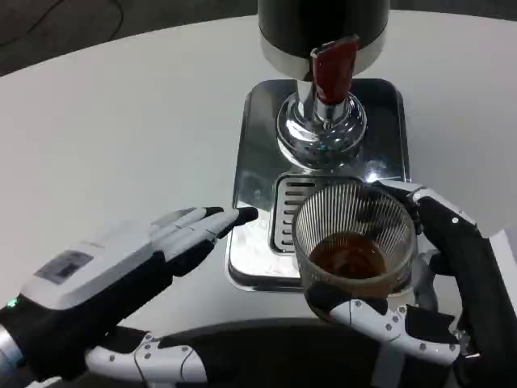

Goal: Grasp the cup under the faucet to collect the drink, then remove the cup.

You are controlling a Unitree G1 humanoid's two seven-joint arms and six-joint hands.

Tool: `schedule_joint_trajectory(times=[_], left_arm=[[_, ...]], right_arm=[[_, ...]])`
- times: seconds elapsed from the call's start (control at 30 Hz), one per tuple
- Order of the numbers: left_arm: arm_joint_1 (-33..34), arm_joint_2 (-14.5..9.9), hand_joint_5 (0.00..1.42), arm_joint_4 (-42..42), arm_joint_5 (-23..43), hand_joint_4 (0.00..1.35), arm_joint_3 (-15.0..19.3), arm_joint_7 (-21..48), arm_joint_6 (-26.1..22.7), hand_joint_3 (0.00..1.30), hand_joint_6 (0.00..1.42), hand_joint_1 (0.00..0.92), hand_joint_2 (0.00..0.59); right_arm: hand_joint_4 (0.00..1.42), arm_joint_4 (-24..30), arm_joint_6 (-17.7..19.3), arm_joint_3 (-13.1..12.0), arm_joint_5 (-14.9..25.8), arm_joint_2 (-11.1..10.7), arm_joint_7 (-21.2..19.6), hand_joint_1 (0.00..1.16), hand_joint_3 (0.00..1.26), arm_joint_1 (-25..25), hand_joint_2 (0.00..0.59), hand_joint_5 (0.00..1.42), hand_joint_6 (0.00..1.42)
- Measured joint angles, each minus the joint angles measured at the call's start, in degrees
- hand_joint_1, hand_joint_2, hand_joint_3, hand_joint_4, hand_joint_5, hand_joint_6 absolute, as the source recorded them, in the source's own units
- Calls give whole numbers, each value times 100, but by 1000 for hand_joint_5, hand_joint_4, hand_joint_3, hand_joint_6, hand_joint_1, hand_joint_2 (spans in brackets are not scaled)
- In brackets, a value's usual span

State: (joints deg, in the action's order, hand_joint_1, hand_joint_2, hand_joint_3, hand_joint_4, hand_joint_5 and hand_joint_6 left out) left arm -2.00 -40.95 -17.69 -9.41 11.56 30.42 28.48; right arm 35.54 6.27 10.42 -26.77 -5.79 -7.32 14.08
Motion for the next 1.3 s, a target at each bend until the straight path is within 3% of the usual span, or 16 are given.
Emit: schedule_joint_trajectory(times=[0.3,0.6,0.8,1.3], left_arm=[[-427,0,0,-448,70,0,317,0,-152,0,0,0,81],[-677,-15,0,-580,243,0,564,2,-232,0,0,0,81],[-711,-25,0,-581,245,0,582,4,-242,0,0,0,81],[-840,-31,0,-609,245,0,601,4,-309,0,0,0,81]], right_arm=[[1053,275,0,25,82,-52,322,907,921,172,139,1285,1396],[1053,297,-1,244,96,-49,548,903,936,171,131,1287,1396],[1053,297,-3,313,109,-48,637,898,937,166,129,1287,1396],[1064,300,-11,151,224,-60,759,896,937,77,129,1287,1396]])
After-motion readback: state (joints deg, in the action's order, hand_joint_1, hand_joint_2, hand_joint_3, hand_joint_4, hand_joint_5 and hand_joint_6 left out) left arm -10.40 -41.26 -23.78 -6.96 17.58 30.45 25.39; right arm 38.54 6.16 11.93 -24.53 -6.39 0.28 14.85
